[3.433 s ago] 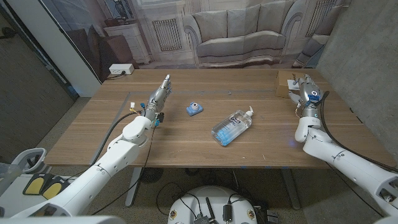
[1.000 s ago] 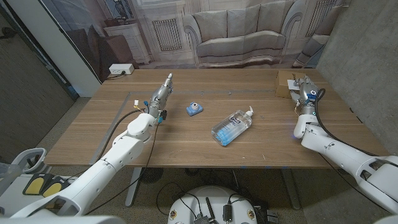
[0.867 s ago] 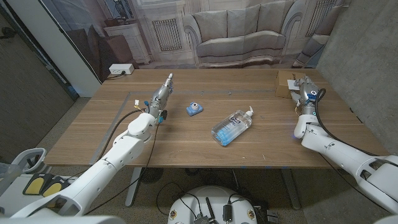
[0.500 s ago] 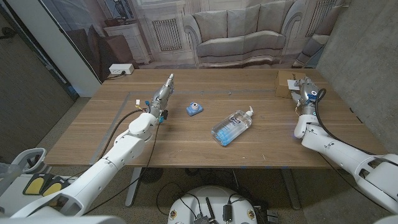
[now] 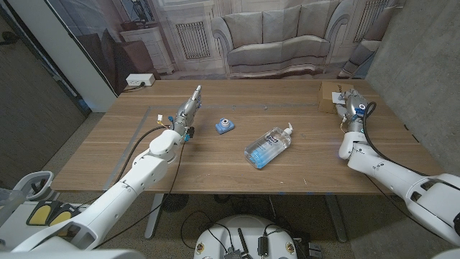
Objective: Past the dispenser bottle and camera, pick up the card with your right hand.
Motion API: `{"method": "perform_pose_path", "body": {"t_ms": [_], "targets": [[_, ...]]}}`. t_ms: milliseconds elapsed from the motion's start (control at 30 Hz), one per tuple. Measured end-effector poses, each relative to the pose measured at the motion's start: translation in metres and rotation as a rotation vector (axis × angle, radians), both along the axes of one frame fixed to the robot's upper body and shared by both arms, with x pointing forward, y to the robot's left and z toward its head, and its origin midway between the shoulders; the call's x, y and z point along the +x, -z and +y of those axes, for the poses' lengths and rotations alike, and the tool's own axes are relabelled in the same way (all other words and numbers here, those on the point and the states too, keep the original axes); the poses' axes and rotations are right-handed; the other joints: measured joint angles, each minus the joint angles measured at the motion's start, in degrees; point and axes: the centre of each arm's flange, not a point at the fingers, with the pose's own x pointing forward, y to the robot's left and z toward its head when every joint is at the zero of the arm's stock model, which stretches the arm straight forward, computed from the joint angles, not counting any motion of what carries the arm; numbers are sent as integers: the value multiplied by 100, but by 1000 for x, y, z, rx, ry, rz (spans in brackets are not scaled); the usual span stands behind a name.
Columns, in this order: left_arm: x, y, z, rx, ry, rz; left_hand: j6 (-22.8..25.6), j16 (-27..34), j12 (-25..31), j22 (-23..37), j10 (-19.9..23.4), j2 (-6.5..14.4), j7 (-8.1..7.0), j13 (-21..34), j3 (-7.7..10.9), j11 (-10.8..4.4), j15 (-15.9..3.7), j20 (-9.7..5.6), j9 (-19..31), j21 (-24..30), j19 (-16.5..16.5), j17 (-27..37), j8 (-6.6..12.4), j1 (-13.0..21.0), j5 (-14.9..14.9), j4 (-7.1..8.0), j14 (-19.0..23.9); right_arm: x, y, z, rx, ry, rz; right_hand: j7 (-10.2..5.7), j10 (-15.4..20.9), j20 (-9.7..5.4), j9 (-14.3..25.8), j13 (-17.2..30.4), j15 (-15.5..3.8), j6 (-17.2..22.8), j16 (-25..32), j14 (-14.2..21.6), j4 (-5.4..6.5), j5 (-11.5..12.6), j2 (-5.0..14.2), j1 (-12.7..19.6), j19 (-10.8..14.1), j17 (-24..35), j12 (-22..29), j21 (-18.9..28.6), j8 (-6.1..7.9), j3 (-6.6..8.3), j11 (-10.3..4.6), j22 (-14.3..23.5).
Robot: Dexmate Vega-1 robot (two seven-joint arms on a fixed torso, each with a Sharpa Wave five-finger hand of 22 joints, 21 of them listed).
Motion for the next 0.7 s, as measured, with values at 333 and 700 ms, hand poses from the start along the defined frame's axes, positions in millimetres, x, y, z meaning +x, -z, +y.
{"method": "perform_pose_path", "body": {"t_ms": [333,700], "targets": [[3,-1,0,2,3,3,0,0,0,0,0,0,0,0,-17,0,0,0,0,0,0,0,0,0,0,17,0,-1,-4,1,-3,-6,-22,22,242,-13,-121,-22,0,370,44,106,37,-133,115,-8,13,17,45,70,140,-11,-99,26],[5,1,0,0,0,10,0,0,0,0,0,0,0,0,-41,0,0,0,0,0,0,0,0,0,0,-8,0,-2,-5,1,-5,0,-33,10,377,-13,-215,-22,0,643,89,205,43,-252,175,6,13,45,66,102,250,-20,-109,53]]}}
